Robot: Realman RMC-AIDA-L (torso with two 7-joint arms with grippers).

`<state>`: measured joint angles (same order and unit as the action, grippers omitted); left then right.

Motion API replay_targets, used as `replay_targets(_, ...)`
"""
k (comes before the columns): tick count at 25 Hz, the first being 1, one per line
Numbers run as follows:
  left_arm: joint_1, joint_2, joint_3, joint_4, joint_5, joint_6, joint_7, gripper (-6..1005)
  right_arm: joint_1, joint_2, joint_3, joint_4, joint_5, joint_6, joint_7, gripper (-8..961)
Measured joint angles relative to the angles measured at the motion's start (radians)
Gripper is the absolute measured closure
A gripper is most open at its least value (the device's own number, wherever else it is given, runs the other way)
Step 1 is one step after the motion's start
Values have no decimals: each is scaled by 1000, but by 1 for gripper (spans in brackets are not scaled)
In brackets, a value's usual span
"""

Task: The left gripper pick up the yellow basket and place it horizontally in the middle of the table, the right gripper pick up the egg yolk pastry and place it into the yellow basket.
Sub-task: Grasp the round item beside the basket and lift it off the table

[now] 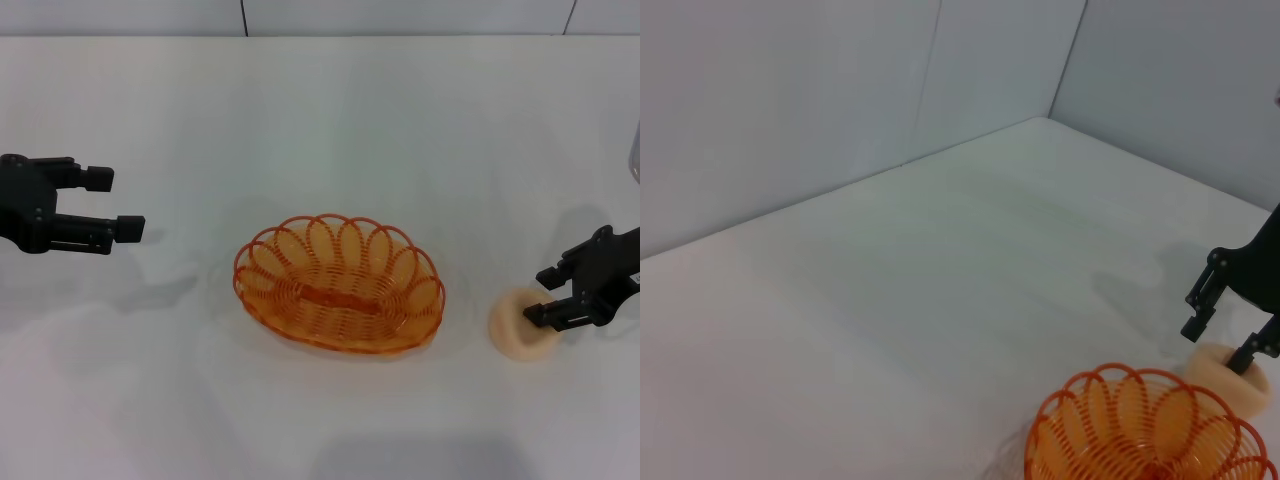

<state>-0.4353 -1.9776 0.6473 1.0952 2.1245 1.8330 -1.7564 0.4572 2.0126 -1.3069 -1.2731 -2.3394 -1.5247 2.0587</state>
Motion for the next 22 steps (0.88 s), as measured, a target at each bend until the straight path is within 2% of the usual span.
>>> replay_targets(4, 1, -1, 0, 0, 0, -4, 0, 107, 0, 0, -1, 1, 0, -5, -1, 471)
replay_targets(15, 1, -3, 0, 0, 0, -8, 0, 107, 0, 0, -2, 2, 0, -17, 3, 638)
replay_targets(18, 1, -3, 0, 0, 0, -8, 0, 107, 1, 0, -2, 2, 0, -22, 3, 766)
replay_targets(22, 1, -3, 0, 0, 0, -8, 0, 107, 2, 0, -2, -1, 0, -33, 3, 800)
